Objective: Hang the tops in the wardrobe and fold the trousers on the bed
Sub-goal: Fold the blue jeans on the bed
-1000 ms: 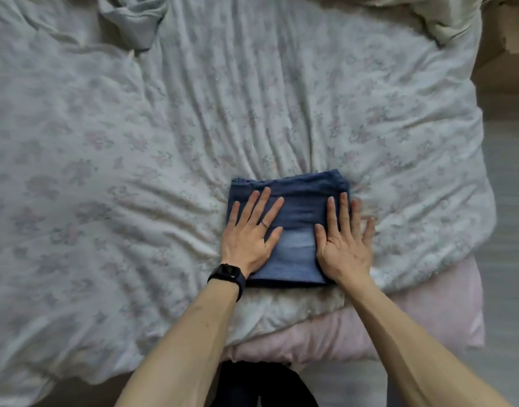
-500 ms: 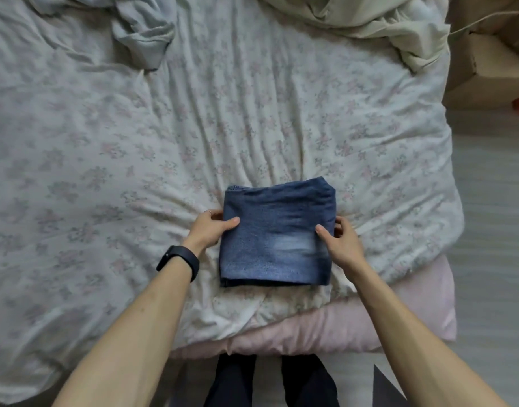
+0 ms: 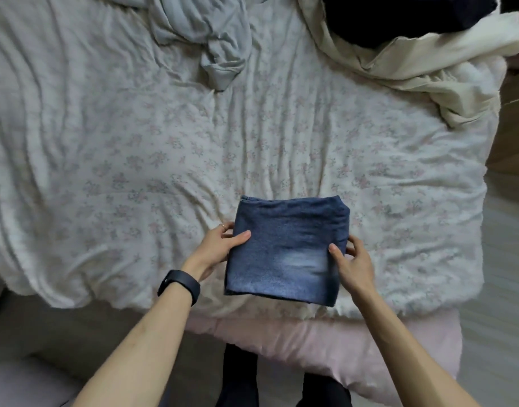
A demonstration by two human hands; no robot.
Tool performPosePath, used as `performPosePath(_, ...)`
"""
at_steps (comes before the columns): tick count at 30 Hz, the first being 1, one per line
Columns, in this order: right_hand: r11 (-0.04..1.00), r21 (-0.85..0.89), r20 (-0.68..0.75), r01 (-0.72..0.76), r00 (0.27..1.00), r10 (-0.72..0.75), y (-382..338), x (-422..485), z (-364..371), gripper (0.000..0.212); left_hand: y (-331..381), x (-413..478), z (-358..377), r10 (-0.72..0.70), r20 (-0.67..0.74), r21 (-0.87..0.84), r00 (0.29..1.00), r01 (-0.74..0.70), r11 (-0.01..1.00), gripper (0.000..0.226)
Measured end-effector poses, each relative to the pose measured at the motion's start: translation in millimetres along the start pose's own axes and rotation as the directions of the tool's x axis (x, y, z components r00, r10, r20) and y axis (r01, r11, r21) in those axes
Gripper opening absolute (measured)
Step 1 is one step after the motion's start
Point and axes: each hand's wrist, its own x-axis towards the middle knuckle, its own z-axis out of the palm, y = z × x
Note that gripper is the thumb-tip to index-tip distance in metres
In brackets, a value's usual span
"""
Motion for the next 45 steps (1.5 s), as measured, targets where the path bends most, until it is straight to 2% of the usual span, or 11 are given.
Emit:
performPosePath(4, 0.992, -0.01, 0.163, 0.125, 0.979, -0.122, -49.1, -30.3, -27.8, 0.043, -4.3, -83.4, 1.6, -0.01, -0.135, -0.214, 0.991, -0.019, 0.977, 0.038)
performPosePath(8, 0.953, -0.029, 0.328, 0.303, 0.903, -0.277, -108.1, -61.5, -37.0, 0.05, -7.4, -154.1, -8.1, -0.006, -0.272, -0.338, 0.962, -0.089, 0.937, 0.039)
performPosePath(11, 0.889, -0.061, 0.479, 0.455, 0.794, -0.374, -158.5, -105.3, -31.3, 0.056, -10.4, -227.2, -19.5, 0.019, -0.41, -0.447, 0.912, -0.219, 0.868, 0.039)
performPosePath(16, 0.835, 0.032, 0.732, 0.55, 0.555, -0.394, -209.7, -171.8, -4.7, 0.064, -36.9, -338.8, -50.5, 0.054, -0.532, -0.499, 0.845, -0.365, 0.786, 0.069)
performPosePath(23, 0.743, 0.154, 0.869, 0.652, 0.269, -0.416, -215.4, -277.8, 42.9, 0.066, -115.7, -483.0, -52.2, 0.079, -0.699, -0.47, 0.711, -0.539, 0.699, 0.067)
performPosePath(27, 0.699, 0.228, 0.899, 0.678, 0.13, -0.418, -195.1, -337.4, 64.4, 0.066, -158.6, -546.7, -38.6, -0.017, -0.804, -0.444, 0.595, -0.58, 0.683, 0.069)
performPosePath(28, 0.685, 0.259, 0.917, 0.681, 0.049, -0.395, -185.1, -364.0, 76.1, 0.067, -176.3, -572.5, -29.7, -0.066, -0.844, -0.433, 0.532, -0.602, 0.671, 0.068)
performPosePath(31, 0.673, 0.309, 0.922, 0.672, -0.038, -0.385, -177.4, -398.5, 92.0, 0.068, -193.3, -602.5, -20.0, -0.122, -0.887, -0.409, 0.446, -0.633, 0.657, 0.068)
performPosePath(39, 0.584, 0.513, 0.852, 0.629, -0.456, -0.258, -158.5, -527.6, 121.6, 0.072, -237.3, -716.3, 62.6, -0.366, -0.928, -0.295, 0.073, -0.746, 0.598, 0.064)
performPosePath(40, 0.574, 0.528, 0.843, 0.626, -0.471, -0.262, -159.2, -538.2, 124.0, 0.072, -236.8, -725.3, 67.7, -0.372, -0.927, -0.282, 0.051, -0.748, 0.601, 0.063)
performPosePath(45, 0.547, 0.651, 0.727, 0.526, -0.64, -0.25, -173.8, -643.9, 122.5, 0.069, -219.7, -814.7, 95.7, -0.4, -0.902, -0.145, -0.164, -0.757, 0.637, 0.068)
